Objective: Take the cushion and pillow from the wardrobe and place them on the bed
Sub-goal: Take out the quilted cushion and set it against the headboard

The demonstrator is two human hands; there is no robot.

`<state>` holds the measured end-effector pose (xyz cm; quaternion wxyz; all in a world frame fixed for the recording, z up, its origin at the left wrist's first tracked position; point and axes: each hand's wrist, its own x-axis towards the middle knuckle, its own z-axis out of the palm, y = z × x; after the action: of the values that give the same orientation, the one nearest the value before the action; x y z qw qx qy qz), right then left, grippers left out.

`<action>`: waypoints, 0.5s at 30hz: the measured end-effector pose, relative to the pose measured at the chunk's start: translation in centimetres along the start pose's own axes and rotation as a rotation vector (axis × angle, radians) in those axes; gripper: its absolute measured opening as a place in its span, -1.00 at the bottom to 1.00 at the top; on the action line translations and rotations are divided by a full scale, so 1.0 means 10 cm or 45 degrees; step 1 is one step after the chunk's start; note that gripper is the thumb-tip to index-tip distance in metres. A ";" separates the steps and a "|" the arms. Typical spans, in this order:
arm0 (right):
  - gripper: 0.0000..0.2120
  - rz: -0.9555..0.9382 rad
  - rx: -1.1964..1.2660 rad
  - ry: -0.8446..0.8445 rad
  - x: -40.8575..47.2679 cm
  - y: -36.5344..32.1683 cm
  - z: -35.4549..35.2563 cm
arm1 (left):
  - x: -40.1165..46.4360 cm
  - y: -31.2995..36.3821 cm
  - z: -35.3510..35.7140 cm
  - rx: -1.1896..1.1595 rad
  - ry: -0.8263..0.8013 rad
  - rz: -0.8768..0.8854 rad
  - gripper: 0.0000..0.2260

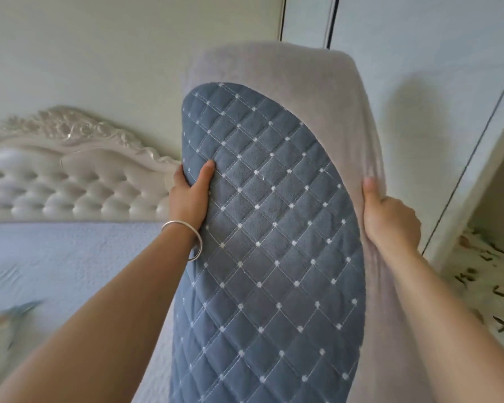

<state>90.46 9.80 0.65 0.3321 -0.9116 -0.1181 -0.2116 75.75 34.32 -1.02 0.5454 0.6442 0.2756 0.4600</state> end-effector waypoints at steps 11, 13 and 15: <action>-0.15 -0.042 0.069 -0.469 0.50 -0.22 2.00 | 0.75 -1.15 -0.36 0.017 0.111 -0.690 -0.17; -0.22 -0.064 0.113 -0.516 0.71 -0.28 2.32 | 0.97 -1.33 -0.30 0.094 0.097 -0.722 -0.22; -0.31 -0.082 0.182 -0.561 0.97 -0.38 2.63 | 1.25 -1.57 -0.24 0.159 0.144 -0.778 -0.03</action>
<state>105.74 30.56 -10.87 0.3551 -0.9057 -0.2314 -0.0090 81.24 50.04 -12.39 0.6014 0.5372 0.5141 0.2922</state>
